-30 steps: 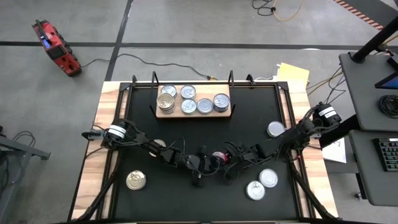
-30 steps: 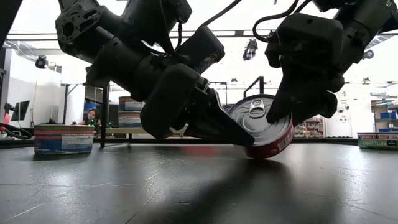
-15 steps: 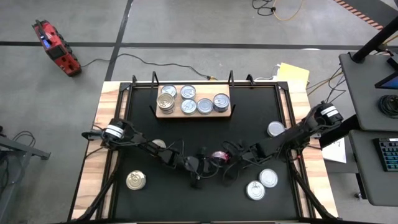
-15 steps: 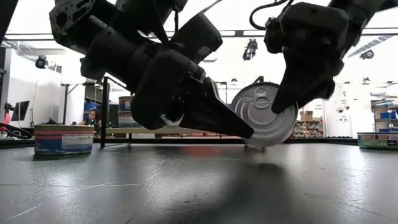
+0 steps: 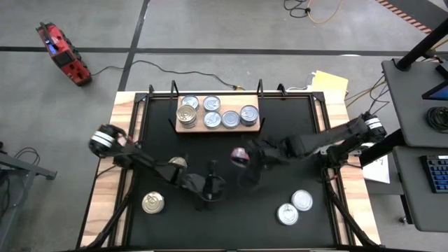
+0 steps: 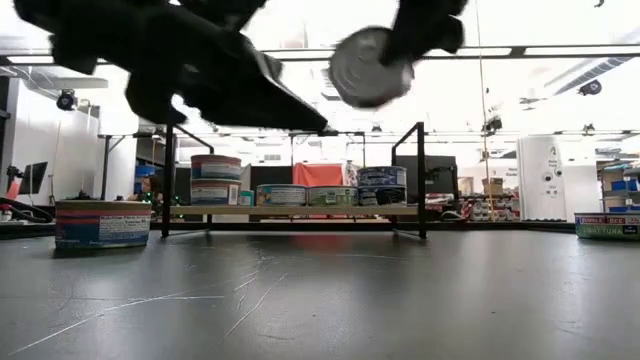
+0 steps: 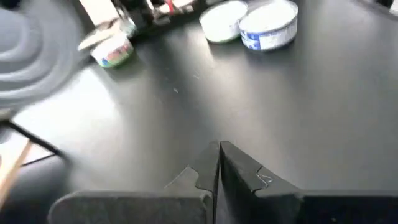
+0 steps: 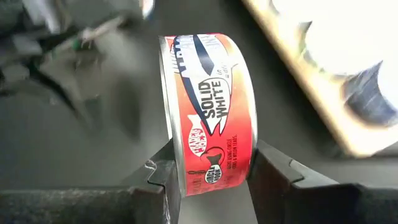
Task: Stack canned seafood by type on shelf
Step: Put the red tuna can on the shelf
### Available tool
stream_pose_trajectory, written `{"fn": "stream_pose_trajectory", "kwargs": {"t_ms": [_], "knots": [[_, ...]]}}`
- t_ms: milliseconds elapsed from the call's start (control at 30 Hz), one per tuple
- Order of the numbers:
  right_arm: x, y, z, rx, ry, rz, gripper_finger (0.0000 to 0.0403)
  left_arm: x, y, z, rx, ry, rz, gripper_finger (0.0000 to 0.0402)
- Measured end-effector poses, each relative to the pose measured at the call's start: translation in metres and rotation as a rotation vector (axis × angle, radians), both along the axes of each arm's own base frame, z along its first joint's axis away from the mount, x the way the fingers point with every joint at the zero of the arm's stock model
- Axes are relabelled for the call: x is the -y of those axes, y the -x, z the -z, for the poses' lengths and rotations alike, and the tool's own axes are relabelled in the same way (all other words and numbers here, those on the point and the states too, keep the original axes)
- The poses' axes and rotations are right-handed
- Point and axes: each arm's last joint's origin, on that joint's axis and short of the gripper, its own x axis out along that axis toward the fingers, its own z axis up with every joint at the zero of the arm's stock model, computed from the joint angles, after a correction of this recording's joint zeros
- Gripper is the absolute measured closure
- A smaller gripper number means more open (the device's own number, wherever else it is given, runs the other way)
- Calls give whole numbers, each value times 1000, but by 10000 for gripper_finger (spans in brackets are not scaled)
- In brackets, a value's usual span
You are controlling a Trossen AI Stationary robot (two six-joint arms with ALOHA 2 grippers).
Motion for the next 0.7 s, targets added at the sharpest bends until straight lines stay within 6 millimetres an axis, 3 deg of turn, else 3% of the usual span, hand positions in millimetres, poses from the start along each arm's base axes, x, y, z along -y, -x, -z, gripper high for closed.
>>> {"fn": "stream_pose_trajectory", "kwargs": {"t_ms": [167, 367, 533, 700], "knots": [[48, -14, -39, 79, 81, 4, 274, -15, 38, -17, 124, 10, 10, 401], [125, -14, -67, 174, 48, 73, 274, -30, 74, -39, 278, -72, 34, 401], [184, -8, -69, 271, -25, 155, 274, -41, 97, -58, 380, -125, -26, 402], [224, -7, -60, 297, -44, 189, 274, -49, 113, -70, 437, -128, -66, 401]]}}
